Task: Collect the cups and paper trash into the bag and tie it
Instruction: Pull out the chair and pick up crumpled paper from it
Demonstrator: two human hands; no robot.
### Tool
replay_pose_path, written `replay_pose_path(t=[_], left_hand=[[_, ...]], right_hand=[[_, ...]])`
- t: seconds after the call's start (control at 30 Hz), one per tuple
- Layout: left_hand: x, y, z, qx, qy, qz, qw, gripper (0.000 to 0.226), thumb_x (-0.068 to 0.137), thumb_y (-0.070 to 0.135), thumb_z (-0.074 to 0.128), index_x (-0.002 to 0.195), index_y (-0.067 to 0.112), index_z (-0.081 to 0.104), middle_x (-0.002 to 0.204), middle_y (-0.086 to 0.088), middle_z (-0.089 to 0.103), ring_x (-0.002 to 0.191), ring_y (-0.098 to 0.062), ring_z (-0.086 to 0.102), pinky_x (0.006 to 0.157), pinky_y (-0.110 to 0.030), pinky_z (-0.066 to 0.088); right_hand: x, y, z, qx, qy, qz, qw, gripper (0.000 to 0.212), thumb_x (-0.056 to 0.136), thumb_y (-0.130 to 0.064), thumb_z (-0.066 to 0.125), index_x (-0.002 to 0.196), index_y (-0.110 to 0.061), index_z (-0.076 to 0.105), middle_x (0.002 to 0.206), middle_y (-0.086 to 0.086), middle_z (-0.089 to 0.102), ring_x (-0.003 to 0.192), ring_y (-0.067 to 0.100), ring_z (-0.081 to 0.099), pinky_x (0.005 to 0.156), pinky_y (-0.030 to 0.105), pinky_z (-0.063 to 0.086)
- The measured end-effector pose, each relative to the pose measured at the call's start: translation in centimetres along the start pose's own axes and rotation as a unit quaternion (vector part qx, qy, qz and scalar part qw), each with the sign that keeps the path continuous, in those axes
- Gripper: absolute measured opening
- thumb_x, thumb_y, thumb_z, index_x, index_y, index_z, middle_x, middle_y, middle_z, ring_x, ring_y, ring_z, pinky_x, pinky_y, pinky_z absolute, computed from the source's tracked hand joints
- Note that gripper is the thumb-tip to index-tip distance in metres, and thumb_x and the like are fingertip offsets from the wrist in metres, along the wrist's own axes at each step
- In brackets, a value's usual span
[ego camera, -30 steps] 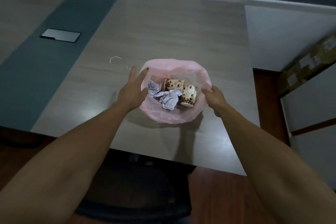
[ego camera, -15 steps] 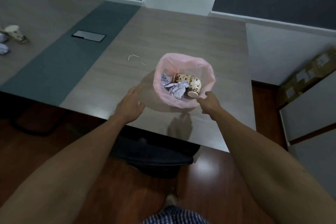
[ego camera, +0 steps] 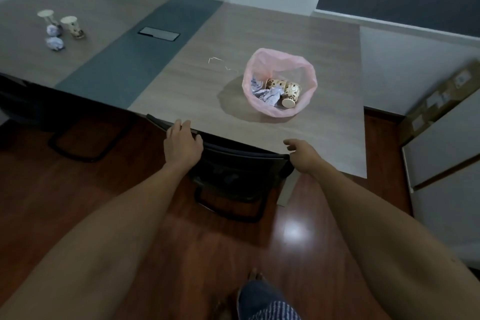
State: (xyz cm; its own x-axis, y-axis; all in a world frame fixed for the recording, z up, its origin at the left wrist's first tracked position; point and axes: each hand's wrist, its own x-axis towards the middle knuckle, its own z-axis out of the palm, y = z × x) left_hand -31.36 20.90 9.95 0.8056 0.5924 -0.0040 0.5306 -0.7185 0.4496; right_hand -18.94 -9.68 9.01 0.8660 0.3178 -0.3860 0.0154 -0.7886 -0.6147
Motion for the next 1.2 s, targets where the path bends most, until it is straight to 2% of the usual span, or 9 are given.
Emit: replay_pose_path(t=[0.17,0.27,0.33,0.43,0.67,0.87,1.0,1.13,1.2], left_hand=[[-1.3,0.5,0.9,-0.092,0.026,-0.109,0.989,0.066,0.102,0.039,0.053,0.157,0.012,0.029,0.169,-0.009,0.006,0.153,-0.03,0.014,0.116,-0.047,0.035],[-1.1,1.4,1.5,-0.122,0.056,-0.168,0.977,0.07,0.1,0.035,0.056,0.159,0.014,0.024,0.169,-0.008,0.001,0.153,-0.03,0.013,0.113,-0.045,0.036],[-1.0,1.7,1.8,-0.158,0.062,-0.224,0.96,0.075,0.099,0.036,0.057,0.16,0.015,0.02,0.168,-0.01,0.006,0.151,-0.032,0.019,0.112,-0.046,0.038],[-1.1,2.0,2.4,-0.235,0.056,-0.265,0.934,0.081,0.1,0.034,0.056,0.163,0.02,0.008,0.159,-0.017,0.032,0.139,-0.037,0.043,0.108,-0.046,0.045],[0.3,1.8,2.8,-0.396,0.066,-0.305,0.864,0.088,0.098,0.02,0.057,0.161,0.036,-0.001,0.152,-0.012,0.043,0.122,-0.036,0.057,0.096,-0.051,0.056],[0.5,-0.3,1.4,-0.39,0.06,-0.298,0.869,0.088,0.1,0.02,0.056,0.161,0.034,-0.005,0.146,-0.01,0.047,0.111,-0.032,0.061,0.09,-0.05,0.059],[0.7,-4.2,-0.4,-0.368,0.073,-0.291,0.88,0.074,0.099,0.018,0.056,0.16,0.026,0.015,0.146,-0.014,0.049,0.119,-0.034,0.059,0.095,-0.048,0.057],[0.8,-8.6,-2.7,-0.325,0.083,-0.268,0.903,0.061,0.101,0.017,0.053,0.156,0.016,0.029,0.142,-0.013,0.053,0.119,-0.031,0.057,0.096,-0.036,0.052],[1.2,-10.9,-3.9,-0.323,0.085,-0.264,0.905,0.059,0.101,0.018,0.053,0.156,0.016,0.031,0.142,-0.013,0.052,0.12,-0.031,0.056,0.1,-0.038,0.051]], right_hand=[[-1.1,0.7,0.9,-0.065,-0.032,-0.057,0.996,0.056,0.086,0.006,0.052,0.141,-0.008,0.057,0.136,0.016,0.061,0.124,0.033,0.058,0.105,0.038,0.048],[-0.8,1.2,1.5,-0.081,-0.031,-0.081,0.993,0.036,0.087,0.002,0.052,0.113,-0.016,0.069,0.103,0.012,0.071,0.095,0.032,0.067,0.081,0.043,0.057],[-0.3,1.5,1.8,-0.098,-0.035,-0.087,0.991,0.027,0.09,-0.002,0.054,0.104,-0.02,0.068,0.093,0.01,0.07,0.082,0.028,0.066,0.068,0.039,0.056],[0.3,2.0,2.0,-0.115,-0.03,-0.095,0.988,0.016,0.094,-0.006,0.058,0.099,-0.018,0.067,0.088,0.011,0.068,0.074,0.025,0.063,0.057,0.032,0.047],[0.5,1.7,2.3,-0.144,-0.016,-0.086,0.986,0.008,0.095,-0.01,0.06,0.1,-0.008,0.067,0.092,0.016,0.066,0.076,0.03,0.062,0.062,0.035,0.048],[-1.2,0.3,4.0,-0.177,-0.034,-0.11,0.977,0.008,0.098,-0.011,0.06,0.102,-0.006,0.064,0.091,0.014,0.063,0.076,0.029,0.059,0.064,0.034,0.045],[-3.2,-1.9,7.3,-0.208,-0.072,-0.14,0.965,0.008,0.1,-0.018,0.062,0.097,-0.014,0.056,0.089,0.01,0.06,0.076,0.026,0.058,0.065,0.038,0.048],[-5.5,-4.4,11.5,-0.218,-0.094,-0.166,0.957,0.014,0.1,-0.026,0.062,0.101,-0.012,0.061,0.091,0.007,0.062,0.077,0.022,0.062,0.074,0.044,0.057],[-6.6,-6.0,13.6,-0.222,-0.104,-0.187,0.951,0.016,0.101,-0.029,0.062,0.099,-0.013,0.061,0.09,0.005,0.063,0.077,0.02,0.062,0.074,0.042,0.058]])
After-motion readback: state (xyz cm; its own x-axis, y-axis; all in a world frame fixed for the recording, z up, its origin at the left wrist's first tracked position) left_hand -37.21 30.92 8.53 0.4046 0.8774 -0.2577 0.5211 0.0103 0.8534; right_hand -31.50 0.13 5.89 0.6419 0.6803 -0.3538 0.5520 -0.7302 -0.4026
